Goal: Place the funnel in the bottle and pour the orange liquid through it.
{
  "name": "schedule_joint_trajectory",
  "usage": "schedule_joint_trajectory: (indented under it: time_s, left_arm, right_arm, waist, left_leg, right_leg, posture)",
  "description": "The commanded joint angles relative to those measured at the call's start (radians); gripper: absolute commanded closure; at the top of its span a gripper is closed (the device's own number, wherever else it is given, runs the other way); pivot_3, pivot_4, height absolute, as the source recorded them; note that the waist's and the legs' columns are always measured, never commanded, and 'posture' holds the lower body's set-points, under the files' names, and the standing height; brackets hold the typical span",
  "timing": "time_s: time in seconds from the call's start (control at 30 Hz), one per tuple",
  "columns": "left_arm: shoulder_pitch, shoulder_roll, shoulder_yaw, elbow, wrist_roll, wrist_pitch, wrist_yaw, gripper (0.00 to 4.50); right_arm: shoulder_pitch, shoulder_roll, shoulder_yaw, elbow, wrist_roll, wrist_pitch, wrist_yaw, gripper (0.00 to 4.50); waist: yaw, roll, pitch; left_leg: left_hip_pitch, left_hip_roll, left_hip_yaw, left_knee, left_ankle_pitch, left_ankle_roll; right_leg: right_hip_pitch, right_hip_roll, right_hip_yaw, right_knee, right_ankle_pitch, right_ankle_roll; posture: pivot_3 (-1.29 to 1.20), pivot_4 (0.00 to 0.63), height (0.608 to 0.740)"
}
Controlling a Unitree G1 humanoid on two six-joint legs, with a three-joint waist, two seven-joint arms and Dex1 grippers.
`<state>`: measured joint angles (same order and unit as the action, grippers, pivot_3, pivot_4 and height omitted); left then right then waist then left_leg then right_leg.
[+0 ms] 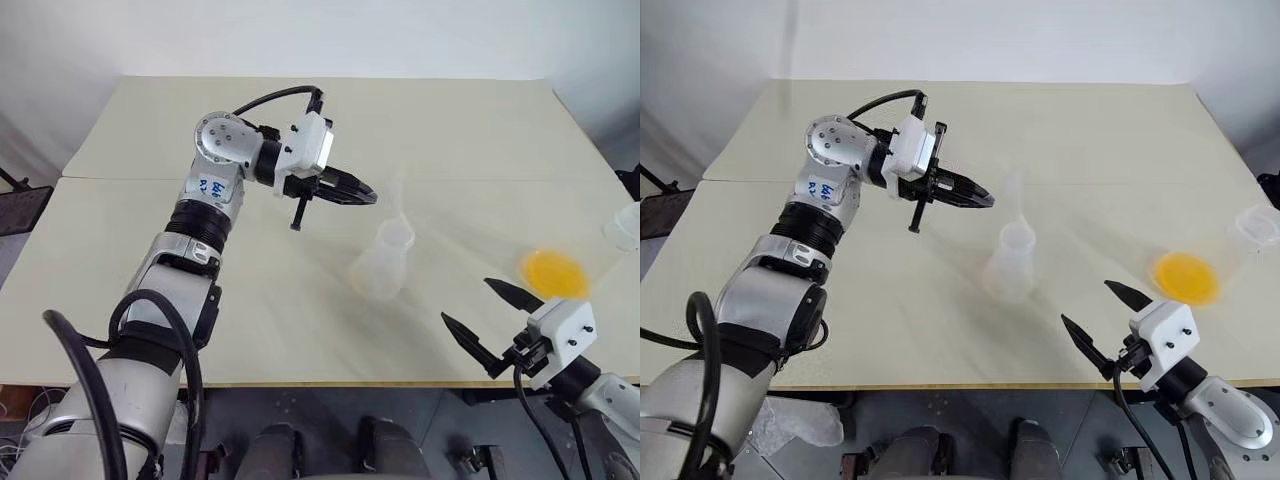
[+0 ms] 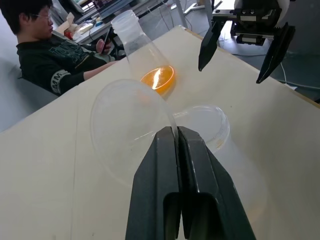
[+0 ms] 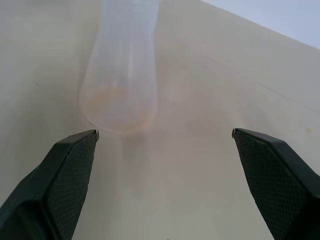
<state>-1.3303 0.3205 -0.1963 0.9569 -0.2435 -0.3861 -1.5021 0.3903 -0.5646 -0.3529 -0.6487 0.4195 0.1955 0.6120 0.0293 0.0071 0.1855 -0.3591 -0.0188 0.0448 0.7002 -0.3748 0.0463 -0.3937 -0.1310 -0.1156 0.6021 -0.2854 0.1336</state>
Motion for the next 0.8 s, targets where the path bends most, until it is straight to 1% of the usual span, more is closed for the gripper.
schedule_joint_trajectory:
  time_s: [0.03,0.2,0.57,0.67,0.8]
  left_arm:
    - [-0.040,0.011,-0.012,-0.004,-0.025,-0.025,-0.112,4.48]
    - [-0.043,0.023,-0.062,-0.001,-0.011,-0.074,-0.112,4.48]
    - [-0.072,0.002,-0.127,0.002,-0.022,-0.159,-0.112,4.48]
    - [-0.079,0.002,-0.144,-0.007,-0.022,-0.169,-0.112,3.84]
    - [-0.083,0.002,-0.147,-0.025,-0.040,-0.154,-0.112,2.68]
  right_arm:
    - [0.014,0.013,-0.024,-0.048,0.001,-0.014,-0.017,0.00]
    - [0.026,0.020,-0.024,-0.054,-0.004,-0.017,-0.020,0.00]
    - [0.036,0.030,-0.023,-0.057,-0.020,-0.023,-0.017,0.00]
    - [0.034,0.027,-0.026,-0.051,-0.022,-0.025,-0.014,0.00]
    - [0.034,0.026,-0.027,-0.050,-0.023,-0.027,-0.012,0.00]
  waist:
    - [0.000,0.000,0.000]
    - [0.000,0.000,0.000]
    - [0.000,0.000,0.000]
    - [0.000,0.000,0.000]
    - [0.000,0.000,0.000]
  left_leg:
    - [0.000,0.000,0.000,0.000,0.000,0.000]
    - [0.000,0.000,0.000,0.000,0.000,0.000]
    - [0.000,0.000,0.000,0.000,0.000,0.001]
    - [0.000,-0.001,0.000,0.000,0.000,0.001]
    - [0.000,-0.001,0.000,0.000,0.000,0.001]
  right_leg:
    - [0.000,0.000,0.000,0.000,0.000,0.000]
    - [0.000,0.000,0.000,0.000,0.000,0.000]
    - [0.000,0.000,0.000,0.000,0.000,0.000]
    - [0.000,0.000,0.000,0.000,0.000,0.000]
    - [0.000,0.000,0.000,0.000,0.000,0.000]
  posture:
    - [0.00,0.150,0.740]
    - [0.00,0.150,0.740]
    - [0.00,0.150,0.740]
    - [0.00,0.150,0.740]
    - [0.00,0.150,0.740]
